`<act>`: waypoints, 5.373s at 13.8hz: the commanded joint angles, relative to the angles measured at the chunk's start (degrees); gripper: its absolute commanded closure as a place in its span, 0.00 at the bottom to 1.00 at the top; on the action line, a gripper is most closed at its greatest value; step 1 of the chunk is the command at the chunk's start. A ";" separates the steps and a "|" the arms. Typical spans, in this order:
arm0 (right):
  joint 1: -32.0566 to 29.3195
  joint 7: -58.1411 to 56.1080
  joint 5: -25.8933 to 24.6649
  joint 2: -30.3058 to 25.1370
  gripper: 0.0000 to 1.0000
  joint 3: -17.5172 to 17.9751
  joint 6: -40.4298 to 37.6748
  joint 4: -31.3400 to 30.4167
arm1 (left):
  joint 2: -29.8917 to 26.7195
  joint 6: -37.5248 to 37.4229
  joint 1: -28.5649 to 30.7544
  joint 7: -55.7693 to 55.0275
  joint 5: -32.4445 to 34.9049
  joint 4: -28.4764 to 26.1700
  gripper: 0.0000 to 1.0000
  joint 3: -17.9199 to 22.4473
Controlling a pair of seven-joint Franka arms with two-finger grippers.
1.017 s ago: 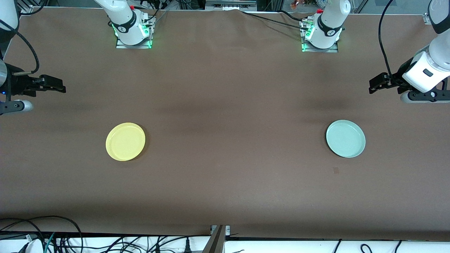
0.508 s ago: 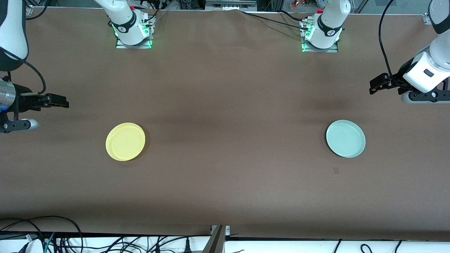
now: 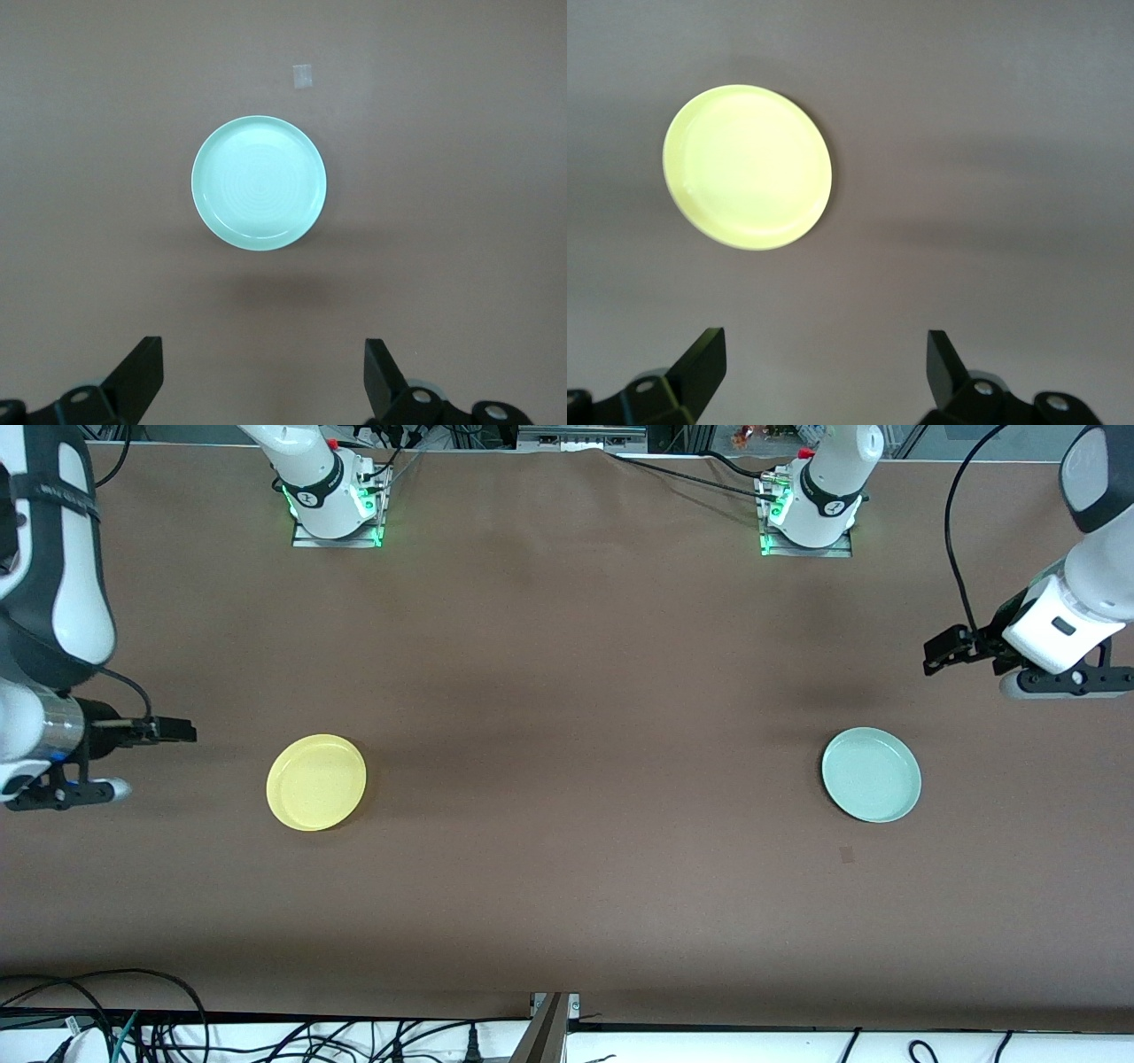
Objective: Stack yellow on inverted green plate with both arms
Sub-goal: 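Reach both grippers down to the yellow and green plate rims, then grip both plate rims, yellow with the right gripper, green with the left, then flip the green plate with the left gripper while the right gripper lifts yellow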
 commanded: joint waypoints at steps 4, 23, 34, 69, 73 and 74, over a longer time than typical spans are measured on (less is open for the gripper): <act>-0.42 0.48 0.42 -0.39 0.00 0.36 18.50 -15.44 | 16.17 20.61 5.64 0.66 5.59 -3.98 0.00 -0.17; -1.21 0.56 10.44 4.26 0.00 0.36 43.84 -31.54 | 32.99 34.01 10.39 0.92 11.23 -3.63 0.00 0.53; -1.56 0.30 12.37 5.06 0.76 0.45 43.93 -31.46 | 34.05 33.21 10.66 6.81 12.20 -3.02 1.00 0.35; -2.70 -6.55 12.28 4.09 1.00 0.28 -4.49 3.96 | 51.35 -21.00 -63.85 -43.52 68.78 38.03 1.00 2.99; -2.88 -6.56 12.02 2.77 1.00 0.19 -12.39 8.88 | 56.63 -22.86 -73.00 -48.81 71.61 38.12 1.00 8.78; -3.14 -6.64 11.93 2.77 1.00 0.19 -12.41 9.06 | 57.86 -22.86 -74.58 -49.43 71.78 38.29 1.00 10.10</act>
